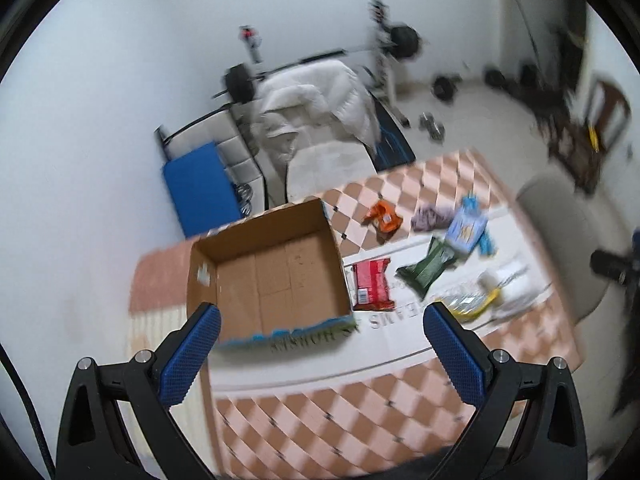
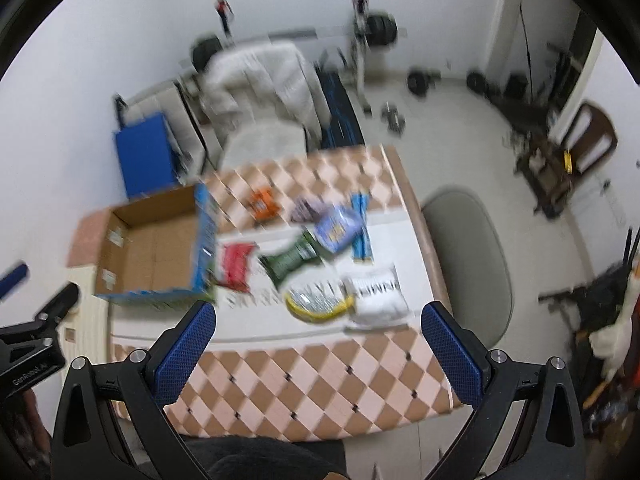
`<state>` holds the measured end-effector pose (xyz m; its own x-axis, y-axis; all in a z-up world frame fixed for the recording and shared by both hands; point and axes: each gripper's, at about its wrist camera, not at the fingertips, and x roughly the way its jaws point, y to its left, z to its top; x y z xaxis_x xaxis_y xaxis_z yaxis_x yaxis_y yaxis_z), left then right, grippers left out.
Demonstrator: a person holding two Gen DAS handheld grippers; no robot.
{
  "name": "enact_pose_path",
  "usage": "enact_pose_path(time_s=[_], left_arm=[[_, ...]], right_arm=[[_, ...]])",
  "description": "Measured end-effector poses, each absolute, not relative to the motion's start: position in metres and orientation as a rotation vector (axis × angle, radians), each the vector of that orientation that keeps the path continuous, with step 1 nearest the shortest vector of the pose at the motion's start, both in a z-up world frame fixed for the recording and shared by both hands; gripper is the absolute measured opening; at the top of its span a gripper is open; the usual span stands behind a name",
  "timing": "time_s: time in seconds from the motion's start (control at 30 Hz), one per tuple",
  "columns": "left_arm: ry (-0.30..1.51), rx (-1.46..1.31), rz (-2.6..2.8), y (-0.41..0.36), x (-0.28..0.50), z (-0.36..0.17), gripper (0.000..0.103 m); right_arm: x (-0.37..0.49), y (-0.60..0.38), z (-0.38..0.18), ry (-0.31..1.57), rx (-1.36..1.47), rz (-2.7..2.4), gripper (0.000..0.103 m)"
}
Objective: Organize soft objects
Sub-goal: 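Reach the right tool to the white pouch while the left tool reaches the yellow sponge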
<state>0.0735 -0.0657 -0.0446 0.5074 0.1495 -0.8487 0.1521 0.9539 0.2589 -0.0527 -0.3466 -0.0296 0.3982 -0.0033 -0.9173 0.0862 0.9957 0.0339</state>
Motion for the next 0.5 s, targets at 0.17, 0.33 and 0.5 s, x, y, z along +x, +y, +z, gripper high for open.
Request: enact_pose_path(time_s=[0.17, 0.33, 0.5], left_arm=[[1.197, 0.365, -0.072, -0.096, 0.124, -0.123, 0.103], [1.255, 0.486, -0.211, -0.155, 0.144, -0.197, 0.103], [1.311, 0.667, -0.325, -0.206, 0.153, -0.267, 0.103]], right_arm=[[-0.001, -0.402, -0.140, 1.349, 0.147, -0.135, 0.103], [0.035, -0.445, -0.248, 1.499, 0.172, -0.174, 0.103], [0.071, -0.452, -0.335, 1.623, 0.110, -0.145, 0.103]])
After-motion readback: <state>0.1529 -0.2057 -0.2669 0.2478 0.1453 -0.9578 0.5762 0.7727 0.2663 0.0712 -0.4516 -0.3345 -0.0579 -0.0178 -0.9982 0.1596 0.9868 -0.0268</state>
